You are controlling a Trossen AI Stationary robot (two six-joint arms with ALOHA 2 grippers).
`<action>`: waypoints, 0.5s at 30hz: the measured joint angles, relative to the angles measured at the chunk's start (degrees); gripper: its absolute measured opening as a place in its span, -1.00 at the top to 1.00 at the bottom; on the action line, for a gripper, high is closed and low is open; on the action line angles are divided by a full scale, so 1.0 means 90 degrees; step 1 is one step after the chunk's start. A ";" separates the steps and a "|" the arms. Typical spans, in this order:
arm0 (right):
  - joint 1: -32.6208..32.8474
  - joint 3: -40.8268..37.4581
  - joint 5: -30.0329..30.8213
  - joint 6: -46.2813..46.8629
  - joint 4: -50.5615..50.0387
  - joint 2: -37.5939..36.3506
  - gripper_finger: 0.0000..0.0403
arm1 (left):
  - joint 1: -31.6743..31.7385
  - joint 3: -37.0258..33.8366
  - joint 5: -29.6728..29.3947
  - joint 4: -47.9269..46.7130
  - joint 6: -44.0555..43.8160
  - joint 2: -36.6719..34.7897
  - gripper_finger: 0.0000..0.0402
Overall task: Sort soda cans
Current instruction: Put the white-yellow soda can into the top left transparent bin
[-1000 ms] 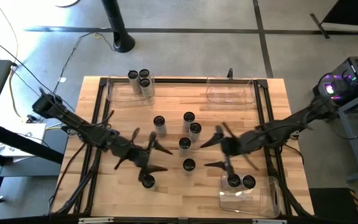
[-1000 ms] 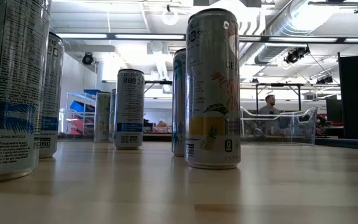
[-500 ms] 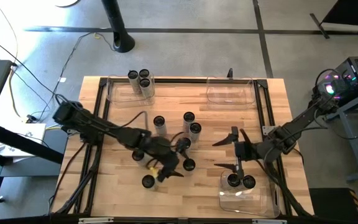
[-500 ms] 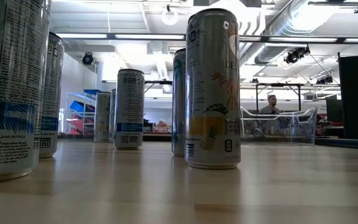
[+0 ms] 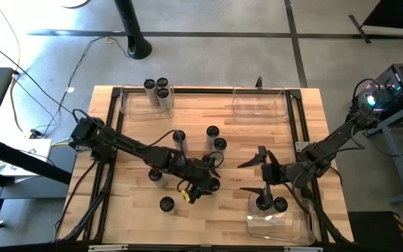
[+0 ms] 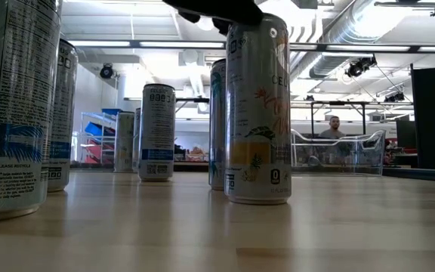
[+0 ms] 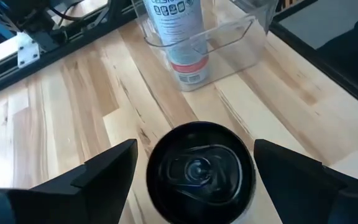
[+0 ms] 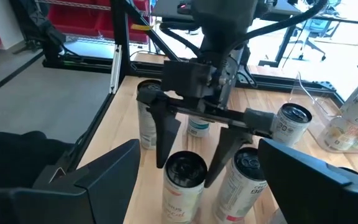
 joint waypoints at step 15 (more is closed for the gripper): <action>0.0000 0.0000 -0.0001 0.0012 0.0004 0.0000 -0.59 | -0.0003 0.0000 -0.0295 0.0220 -0.0407 0.0000 -0.58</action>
